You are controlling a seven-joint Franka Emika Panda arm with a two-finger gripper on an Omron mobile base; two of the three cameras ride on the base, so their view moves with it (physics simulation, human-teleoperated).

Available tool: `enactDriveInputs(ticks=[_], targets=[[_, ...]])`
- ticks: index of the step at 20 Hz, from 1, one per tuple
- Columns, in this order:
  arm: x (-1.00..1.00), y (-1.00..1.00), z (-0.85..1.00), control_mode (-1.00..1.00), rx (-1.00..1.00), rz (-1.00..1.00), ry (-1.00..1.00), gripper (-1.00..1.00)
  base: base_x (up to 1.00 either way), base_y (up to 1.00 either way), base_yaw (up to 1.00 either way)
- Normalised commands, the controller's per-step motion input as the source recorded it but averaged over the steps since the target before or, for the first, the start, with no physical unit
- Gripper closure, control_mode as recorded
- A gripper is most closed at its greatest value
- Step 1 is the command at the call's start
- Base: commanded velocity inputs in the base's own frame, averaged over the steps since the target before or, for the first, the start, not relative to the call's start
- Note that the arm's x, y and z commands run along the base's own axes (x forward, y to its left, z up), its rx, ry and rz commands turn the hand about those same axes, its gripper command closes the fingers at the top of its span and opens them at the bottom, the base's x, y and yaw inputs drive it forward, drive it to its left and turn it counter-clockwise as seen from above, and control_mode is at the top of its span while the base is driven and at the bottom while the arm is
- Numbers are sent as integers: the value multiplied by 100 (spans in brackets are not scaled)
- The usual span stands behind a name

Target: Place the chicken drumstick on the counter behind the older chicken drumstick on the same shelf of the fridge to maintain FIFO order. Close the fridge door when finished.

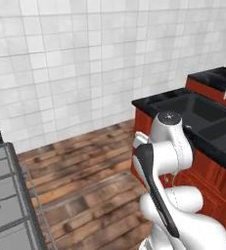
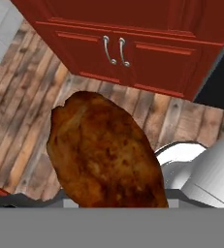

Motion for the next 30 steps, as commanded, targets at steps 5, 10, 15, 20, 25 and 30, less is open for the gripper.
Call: enactDriveInputs(ticks=[5, 10, 15, 20, 25, 30], targets=[[0, 0, 0, 100, 0, 0, 0, 100, 100, -64, 9], [0, 0, 0, 100, 0, 0, 0, 100, 100, -47, 0], [0, 0, 0, 100, 0, 0, 0, 100, 100, 5, -11], [0, 0, 0, 100, 0, 0, 0, 100, 100, 31, -14], [0, 0, 0, 100, 0, 0, 0, 100, 100, 37, -17], [0, 0, 0, 100, 0, 0, 0, 100, 30, 94, 7]])
